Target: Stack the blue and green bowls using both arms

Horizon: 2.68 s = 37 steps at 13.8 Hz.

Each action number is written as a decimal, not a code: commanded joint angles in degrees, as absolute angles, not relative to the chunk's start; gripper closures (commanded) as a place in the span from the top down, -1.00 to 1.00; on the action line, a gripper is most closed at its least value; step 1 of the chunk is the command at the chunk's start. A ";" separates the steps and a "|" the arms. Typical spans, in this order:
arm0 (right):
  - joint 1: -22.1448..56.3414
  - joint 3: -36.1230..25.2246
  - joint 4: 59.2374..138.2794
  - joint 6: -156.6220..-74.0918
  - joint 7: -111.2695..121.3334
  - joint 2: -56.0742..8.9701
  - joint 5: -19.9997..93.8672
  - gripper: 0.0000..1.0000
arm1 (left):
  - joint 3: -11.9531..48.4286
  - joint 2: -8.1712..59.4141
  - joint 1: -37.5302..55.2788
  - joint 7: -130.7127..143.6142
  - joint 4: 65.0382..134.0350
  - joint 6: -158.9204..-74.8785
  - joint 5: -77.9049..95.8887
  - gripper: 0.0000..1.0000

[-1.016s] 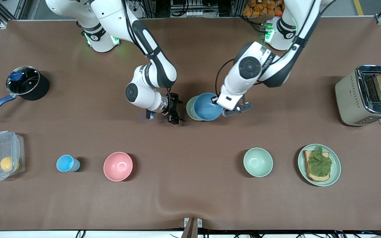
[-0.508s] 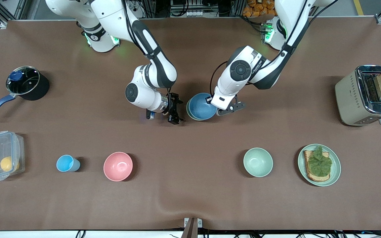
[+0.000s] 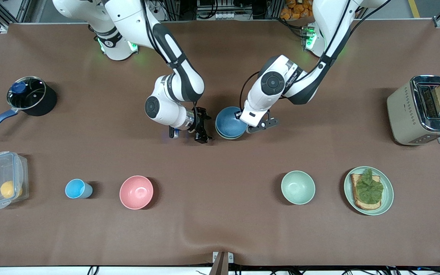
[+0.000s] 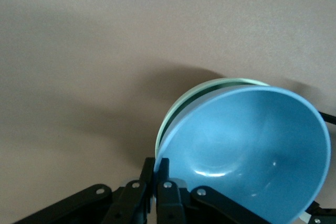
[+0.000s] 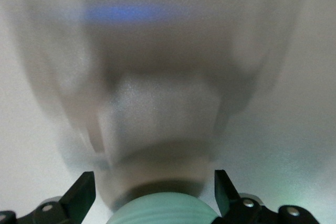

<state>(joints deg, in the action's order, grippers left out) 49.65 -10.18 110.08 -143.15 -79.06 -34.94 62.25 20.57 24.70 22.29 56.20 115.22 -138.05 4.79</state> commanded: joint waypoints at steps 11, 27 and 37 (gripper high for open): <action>49.92 -10.28 110.30 -143.09 -77.43 -34.54 63.98 1.00 | 20.30 27.51 23.03 57.22 115.22 -142.65 4.92 0.14; 48.60 -22.56 115.32 -120.90 -69.79 -26.46 54.60 1.00 | 19.78 8.87 2.75 49.16 90.38 -105.76 -3.43 1.00; 43.19 -39.90 108.12 -91.26 -50.74 -23.91 36.23 1.00 | 6.27 9.85 -2.04 10.90 80.77 -88.09 3.92 1.00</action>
<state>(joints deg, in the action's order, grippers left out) 47.56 -40.26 109.54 -95.16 -55.38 -25.37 40.18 11.23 9.18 -4.90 14.00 83.41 -92.46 0.24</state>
